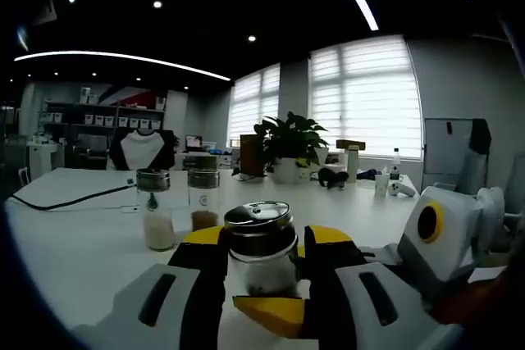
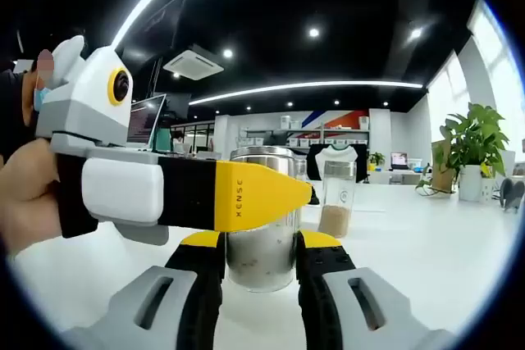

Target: Rotate the seasoning bottle until the label or dispensing opening points toward the visible target arrow and the bottle remains upright within the marked orientation range

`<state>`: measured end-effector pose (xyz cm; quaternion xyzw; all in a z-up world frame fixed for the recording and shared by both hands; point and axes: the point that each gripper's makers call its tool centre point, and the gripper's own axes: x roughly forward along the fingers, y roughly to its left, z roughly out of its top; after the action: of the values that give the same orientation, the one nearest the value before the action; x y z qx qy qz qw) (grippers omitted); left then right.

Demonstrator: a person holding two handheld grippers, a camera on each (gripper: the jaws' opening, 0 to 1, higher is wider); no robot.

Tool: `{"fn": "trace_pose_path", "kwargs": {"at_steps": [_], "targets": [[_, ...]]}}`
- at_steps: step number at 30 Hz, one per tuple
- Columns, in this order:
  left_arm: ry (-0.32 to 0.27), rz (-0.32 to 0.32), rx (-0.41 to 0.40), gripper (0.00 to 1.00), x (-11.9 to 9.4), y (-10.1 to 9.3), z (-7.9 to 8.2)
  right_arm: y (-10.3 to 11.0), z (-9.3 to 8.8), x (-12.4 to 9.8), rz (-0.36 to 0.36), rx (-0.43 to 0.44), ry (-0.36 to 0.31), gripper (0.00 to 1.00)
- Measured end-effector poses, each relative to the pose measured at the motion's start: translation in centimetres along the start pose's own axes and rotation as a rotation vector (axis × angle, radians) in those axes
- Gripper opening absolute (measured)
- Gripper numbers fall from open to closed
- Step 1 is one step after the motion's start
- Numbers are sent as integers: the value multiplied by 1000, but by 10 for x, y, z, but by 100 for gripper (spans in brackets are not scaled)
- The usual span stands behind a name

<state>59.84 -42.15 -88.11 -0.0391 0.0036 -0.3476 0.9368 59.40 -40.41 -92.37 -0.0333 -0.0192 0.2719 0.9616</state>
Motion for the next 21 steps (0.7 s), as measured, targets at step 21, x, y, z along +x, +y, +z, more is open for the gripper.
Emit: {"fn": "trace_pose_path", "kwargs": {"at_steps": [21], "targets": [[-90,233,-20,37,-3,11,4,5,4,-1,14,-29,-11,31]]}}
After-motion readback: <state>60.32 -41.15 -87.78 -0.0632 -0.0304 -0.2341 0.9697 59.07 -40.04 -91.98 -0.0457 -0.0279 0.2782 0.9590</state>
